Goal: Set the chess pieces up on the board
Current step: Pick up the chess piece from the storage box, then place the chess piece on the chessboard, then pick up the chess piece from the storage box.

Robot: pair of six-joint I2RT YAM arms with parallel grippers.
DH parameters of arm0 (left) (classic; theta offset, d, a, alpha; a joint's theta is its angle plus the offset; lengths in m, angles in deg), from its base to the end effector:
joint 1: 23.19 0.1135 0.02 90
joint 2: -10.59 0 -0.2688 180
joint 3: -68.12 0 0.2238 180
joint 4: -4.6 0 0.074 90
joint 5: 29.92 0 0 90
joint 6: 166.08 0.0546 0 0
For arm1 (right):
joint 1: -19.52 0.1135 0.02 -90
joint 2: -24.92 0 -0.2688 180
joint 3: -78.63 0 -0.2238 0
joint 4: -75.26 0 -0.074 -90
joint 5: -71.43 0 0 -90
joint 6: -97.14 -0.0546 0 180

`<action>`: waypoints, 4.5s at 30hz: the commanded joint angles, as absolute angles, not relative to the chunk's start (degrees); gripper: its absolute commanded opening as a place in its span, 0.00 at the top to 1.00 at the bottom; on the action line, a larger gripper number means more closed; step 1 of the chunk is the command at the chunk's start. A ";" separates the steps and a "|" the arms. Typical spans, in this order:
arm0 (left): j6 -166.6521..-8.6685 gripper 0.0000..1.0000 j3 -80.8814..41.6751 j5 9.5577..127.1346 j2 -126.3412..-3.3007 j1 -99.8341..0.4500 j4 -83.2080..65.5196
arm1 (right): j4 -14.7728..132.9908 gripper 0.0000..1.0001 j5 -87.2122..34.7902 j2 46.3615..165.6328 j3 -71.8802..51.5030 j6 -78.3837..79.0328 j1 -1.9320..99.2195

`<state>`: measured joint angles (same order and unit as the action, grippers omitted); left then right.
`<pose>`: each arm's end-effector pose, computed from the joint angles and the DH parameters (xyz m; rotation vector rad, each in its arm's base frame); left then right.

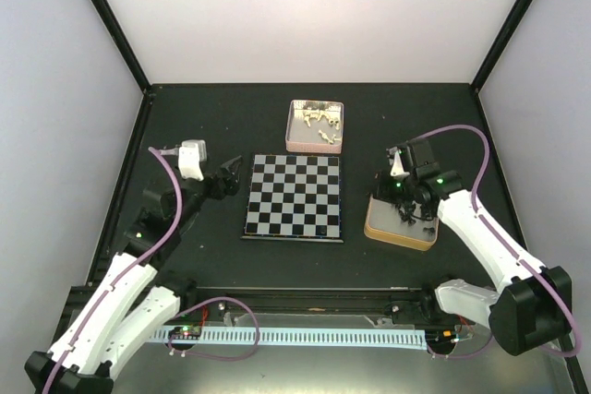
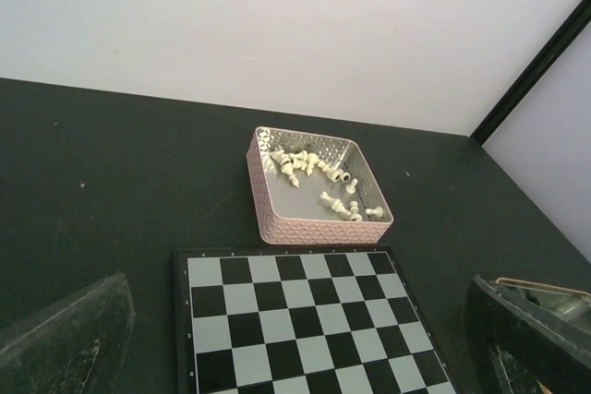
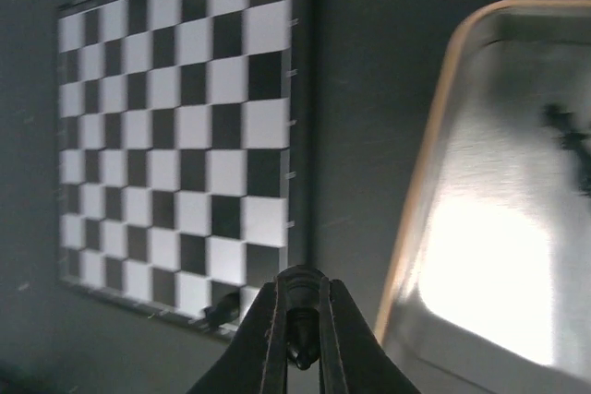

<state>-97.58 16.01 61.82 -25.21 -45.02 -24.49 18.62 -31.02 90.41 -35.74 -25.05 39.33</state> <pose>0.1314 -0.0544 0.3051 0.0275 1.8297 -0.5653 0.1866 0.0797 0.2525 0.1988 2.6379 0.6080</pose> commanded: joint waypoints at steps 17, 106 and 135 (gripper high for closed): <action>-102.15 0.01 12.02 60.32 -28.97 -44.97 -28.22 | 29.84 0.99 -28.86 93.63 -37.31 -33.56 60.69; -89.34 0.01 3.25 66.26 -31.89 -39.80 -28.69 | 23.59 0.93 -8.24 99.39 -42.86 -25.96 31.42; -90.62 0.01 4.35 66.52 -32.40 -38.67 -28.52 | 23.73 0.99 -7.80 102.51 -40.27 -22.32 29.29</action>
